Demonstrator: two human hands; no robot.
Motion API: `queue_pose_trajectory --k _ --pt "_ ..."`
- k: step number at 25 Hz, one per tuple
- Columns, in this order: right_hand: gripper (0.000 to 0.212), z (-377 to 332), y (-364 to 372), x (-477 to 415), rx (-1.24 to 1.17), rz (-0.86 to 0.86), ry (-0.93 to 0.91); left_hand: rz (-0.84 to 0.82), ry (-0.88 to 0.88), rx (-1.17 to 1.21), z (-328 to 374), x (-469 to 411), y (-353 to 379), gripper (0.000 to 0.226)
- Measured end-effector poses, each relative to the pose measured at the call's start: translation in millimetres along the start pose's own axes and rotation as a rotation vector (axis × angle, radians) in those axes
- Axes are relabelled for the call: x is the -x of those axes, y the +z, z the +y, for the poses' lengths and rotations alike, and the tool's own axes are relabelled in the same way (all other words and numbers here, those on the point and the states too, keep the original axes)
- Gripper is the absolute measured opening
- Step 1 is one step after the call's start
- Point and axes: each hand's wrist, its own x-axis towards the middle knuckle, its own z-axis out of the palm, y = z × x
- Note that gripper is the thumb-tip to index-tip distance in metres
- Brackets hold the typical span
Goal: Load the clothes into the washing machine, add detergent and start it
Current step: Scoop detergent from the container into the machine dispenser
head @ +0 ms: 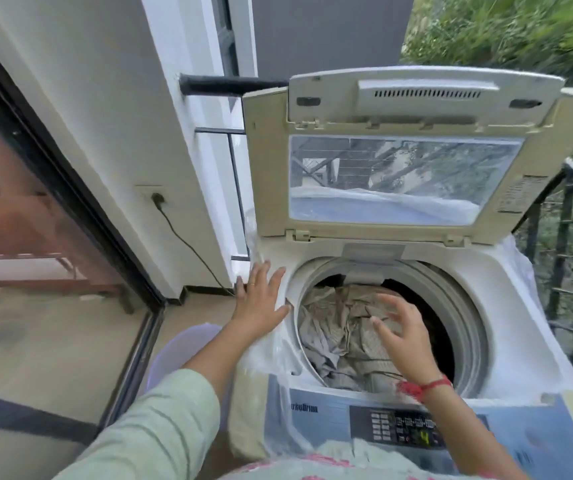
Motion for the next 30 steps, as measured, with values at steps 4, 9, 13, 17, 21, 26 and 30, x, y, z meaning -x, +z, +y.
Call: queue_pose_trajectory --k 4,9,13,17,21,26,30 --pt "0.029 19 -6 -31 -0.064 -0.137 0.145 -0.066 0.059 -0.152 -4 -11 6 0.082" --pt "0.024 25 4 -94 -0.429 -0.193 0.540 0.042 0.012 -0.148 -6 -12 15 0.083" --pt "0.015 30 15 -129 -0.791 -0.270 0.923 0.061 -0.014 -0.177 -4 -14 18 0.085" --pt "0.043 33 20 -146 -0.961 -0.249 1.042 0.051 -0.035 -0.193 -1 -13 16 0.086" --pt "0.046 20 15 -163 -1.181 -0.094 1.024 0.050 -0.045 -0.204 0 -13 12 0.091" --pt "0.051 20 9 -187 -1.471 0.056 1.075 0.056 -0.042 -0.221 1 -13 14 0.092" --pt "0.064 30 12 -182 -1.546 0.078 1.061 0.065 -0.036 -0.216 1 -12 13 0.094"
